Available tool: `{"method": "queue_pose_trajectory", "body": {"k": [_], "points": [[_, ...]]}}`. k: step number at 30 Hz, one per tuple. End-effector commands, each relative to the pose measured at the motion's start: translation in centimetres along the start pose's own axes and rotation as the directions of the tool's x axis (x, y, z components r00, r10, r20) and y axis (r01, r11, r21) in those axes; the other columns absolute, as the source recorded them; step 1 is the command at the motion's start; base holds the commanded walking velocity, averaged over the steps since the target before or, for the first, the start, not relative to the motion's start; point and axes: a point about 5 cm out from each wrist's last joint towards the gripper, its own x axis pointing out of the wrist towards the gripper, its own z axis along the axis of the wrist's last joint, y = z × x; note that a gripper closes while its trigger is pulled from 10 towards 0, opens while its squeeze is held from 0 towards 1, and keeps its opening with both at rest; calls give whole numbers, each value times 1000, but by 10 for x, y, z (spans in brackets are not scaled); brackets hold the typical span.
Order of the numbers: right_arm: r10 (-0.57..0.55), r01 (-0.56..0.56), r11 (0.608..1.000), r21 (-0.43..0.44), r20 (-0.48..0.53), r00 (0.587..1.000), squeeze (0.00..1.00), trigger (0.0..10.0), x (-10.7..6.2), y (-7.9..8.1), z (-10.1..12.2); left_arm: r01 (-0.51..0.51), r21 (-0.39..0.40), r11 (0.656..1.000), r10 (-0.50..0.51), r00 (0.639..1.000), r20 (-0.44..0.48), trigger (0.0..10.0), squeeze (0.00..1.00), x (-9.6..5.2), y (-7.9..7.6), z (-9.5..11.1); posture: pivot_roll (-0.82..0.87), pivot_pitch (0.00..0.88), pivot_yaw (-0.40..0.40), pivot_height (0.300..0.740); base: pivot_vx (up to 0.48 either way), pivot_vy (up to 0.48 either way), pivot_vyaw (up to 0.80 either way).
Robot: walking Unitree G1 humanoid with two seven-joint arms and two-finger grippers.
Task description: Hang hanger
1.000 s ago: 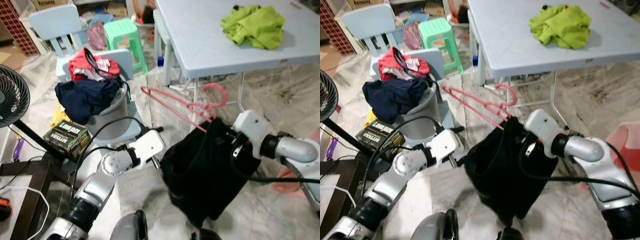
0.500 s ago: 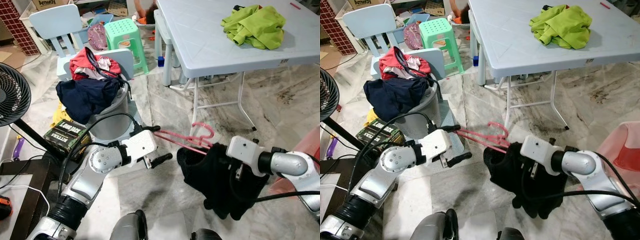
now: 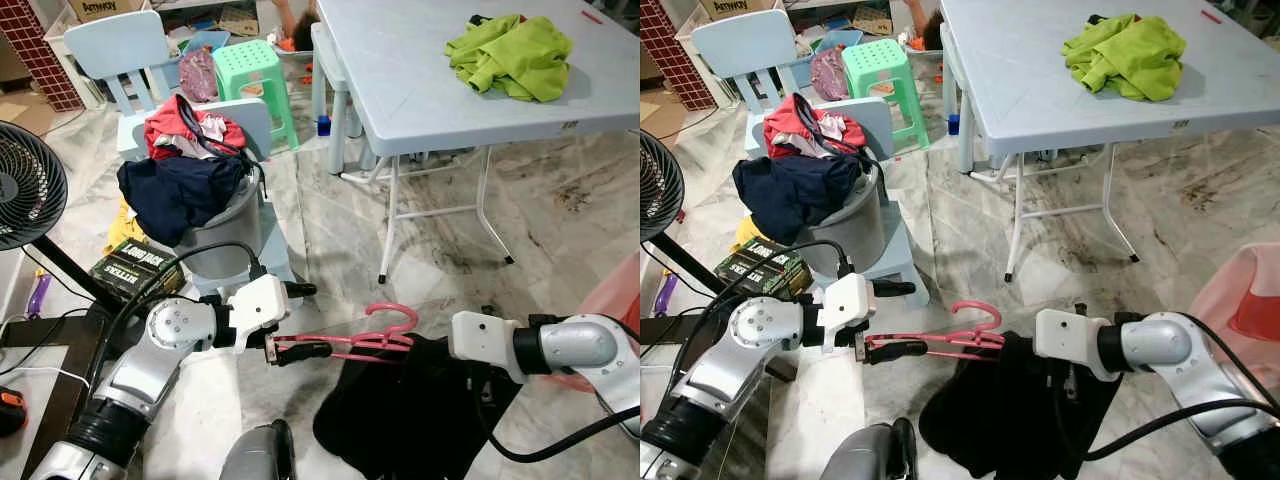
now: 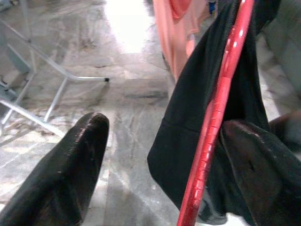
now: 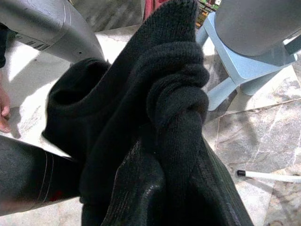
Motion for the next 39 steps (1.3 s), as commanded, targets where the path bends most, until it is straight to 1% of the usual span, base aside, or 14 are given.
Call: {"method": "queue_pose_trajectory", "body": {"k": [1, 4, 7, 9, 11, 12, 16, 23, 39], "points": [[7, -5, 998, -59, 35, 999, 0, 10000, -6, -7, 11, 21, 10, 1000, -21, 1000, -7, 0, 0, 1, 2, -1, -90, 79, 36, 740, 0, 0, 0], [22, -18, 997, -76, 40, 999, 0, 10000, -6, -9, 13, 58, 26, 998, -58, 998, -5, 0, 0, 5, 1, -1, -91, 75, 33, 740, 0, 0, 0], [29, -26, 996, -84, 41, 999, 0, 10000, -6, -11, 13, 80, 24, 997, -80, 997, -3, 0, 0, 7, 1, -1, -91, 75, 33, 740, 0, 0, 0], [33, -29, 994, -101, 46, 998, 0, 10000, -3, -13, 16, 101, 43, 994, -101, 995, -11, 0, 0, 10, 2, -2, -91, 75, 33, 740, 0, 0, 0], [35, -29, 994, -107, 48, 998, 0, 10000, -2, -14, 16, 104, 43, 994, -104, 995, -11, 0, 0, 11, 2, -2, -91, 75, 33, 740, 0, 0, 0], [24, -17, 993, -119, 57, 998, 0, 10000, 0, -17, 19, 122, 45, 991, -121, 992, -15, 0, 0, 13, 1, -2, -89, 73, 30, 740, 0, 0, 0], [29, -19, 990, -138, 67, 997, 0, 10000, 4, -22, 22, 137, 58, 989, -136, 990, -19, 0, 0, 18, 4, -3, -89, 73, 30, 740, 0, 0, 0], [41, -33, 987, -160, 48, 998, 0, 10000, 4, -24, 20, 154, 74, 985, -152, 988, -29, 0, 0, 20, 8, -4, -92, 74, 33, 740, 0, 0, 0], [37, -27, 987, -161, 61, 997, 0, 10000, 8, -24, 20, 165, 71, 984, -163, 986, -30, 0, 0, 21, 10, -7, -90, 77, 34, 740, 0, 0, 0]]}}
